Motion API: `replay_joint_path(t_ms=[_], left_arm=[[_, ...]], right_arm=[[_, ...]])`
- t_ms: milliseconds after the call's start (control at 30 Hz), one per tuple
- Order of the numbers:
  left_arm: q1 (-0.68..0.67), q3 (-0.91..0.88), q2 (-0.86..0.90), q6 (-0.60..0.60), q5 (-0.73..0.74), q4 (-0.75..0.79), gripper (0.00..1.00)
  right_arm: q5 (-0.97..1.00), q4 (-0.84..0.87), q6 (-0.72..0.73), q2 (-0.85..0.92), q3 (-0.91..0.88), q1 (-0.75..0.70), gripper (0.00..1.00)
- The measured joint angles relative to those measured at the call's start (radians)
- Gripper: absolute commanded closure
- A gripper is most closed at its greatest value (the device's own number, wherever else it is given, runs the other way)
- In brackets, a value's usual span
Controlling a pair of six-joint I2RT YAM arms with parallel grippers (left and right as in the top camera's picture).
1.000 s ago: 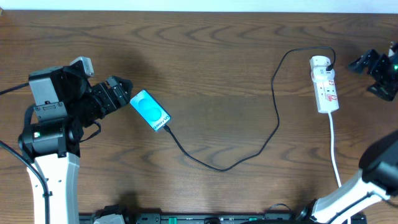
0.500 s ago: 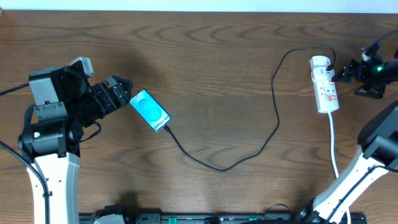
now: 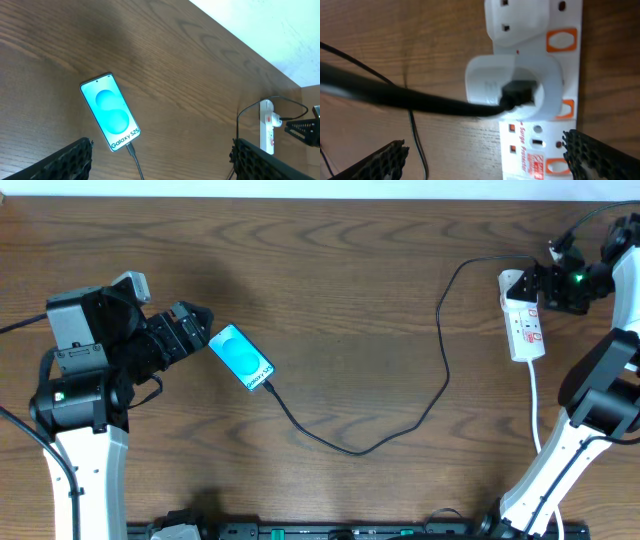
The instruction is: Plug charger to phone and switch on socket
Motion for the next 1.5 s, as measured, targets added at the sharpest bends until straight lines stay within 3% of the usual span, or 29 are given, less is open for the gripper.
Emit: replay_joint_path(t_ms=[1500], left_arm=[[0.000, 0.000, 0.009, 0.000, 0.000, -0.018, 0.11]], right_arm=[[-0.018, 0.037, 0.111, 0.084, 0.005, 0.003, 0.01]])
